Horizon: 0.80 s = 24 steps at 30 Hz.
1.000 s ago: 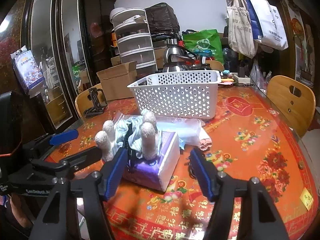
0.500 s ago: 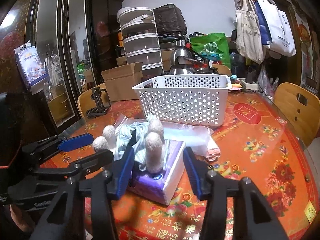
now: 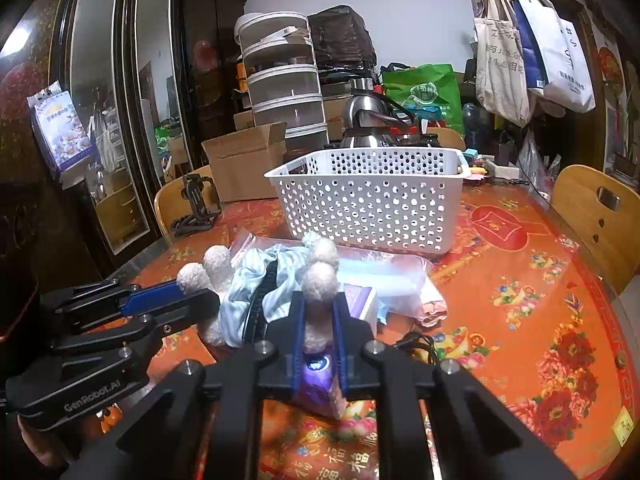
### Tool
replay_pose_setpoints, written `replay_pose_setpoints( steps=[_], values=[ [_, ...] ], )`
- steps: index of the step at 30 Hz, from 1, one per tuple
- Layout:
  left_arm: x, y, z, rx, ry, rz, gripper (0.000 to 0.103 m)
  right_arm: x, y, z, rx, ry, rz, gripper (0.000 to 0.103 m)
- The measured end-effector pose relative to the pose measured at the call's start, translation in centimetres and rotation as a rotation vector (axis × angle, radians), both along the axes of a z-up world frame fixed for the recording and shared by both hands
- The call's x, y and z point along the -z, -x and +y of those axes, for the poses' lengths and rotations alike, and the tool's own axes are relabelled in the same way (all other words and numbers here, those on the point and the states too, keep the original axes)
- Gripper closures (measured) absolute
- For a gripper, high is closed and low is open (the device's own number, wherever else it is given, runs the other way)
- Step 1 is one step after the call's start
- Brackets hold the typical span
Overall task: Organize soft objects
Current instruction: 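Lift the white gloves with both tools and carry them over the basket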
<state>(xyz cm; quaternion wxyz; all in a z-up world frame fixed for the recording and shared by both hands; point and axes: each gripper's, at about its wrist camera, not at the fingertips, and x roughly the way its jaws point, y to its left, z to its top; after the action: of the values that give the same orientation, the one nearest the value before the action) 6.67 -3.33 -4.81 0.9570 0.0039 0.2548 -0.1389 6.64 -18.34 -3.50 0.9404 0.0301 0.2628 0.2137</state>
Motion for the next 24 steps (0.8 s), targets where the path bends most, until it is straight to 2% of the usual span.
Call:
replay_pose_setpoints(
  steps=[9, 24],
  values=[
    [-1.1, -0.5, 1.1, -0.006, 0.026, -0.014, 0.088, -0.9, 0.4, 0.3, -0.006, 0.002, -0.031, 0.093],
    [-6.5, -2.7, 2.0, -0.008, 0.038, -0.101, 0.088, -5.7, -1.9, 1.3, -0.015, 0.05, -0.14, 0.093]
  ],
)
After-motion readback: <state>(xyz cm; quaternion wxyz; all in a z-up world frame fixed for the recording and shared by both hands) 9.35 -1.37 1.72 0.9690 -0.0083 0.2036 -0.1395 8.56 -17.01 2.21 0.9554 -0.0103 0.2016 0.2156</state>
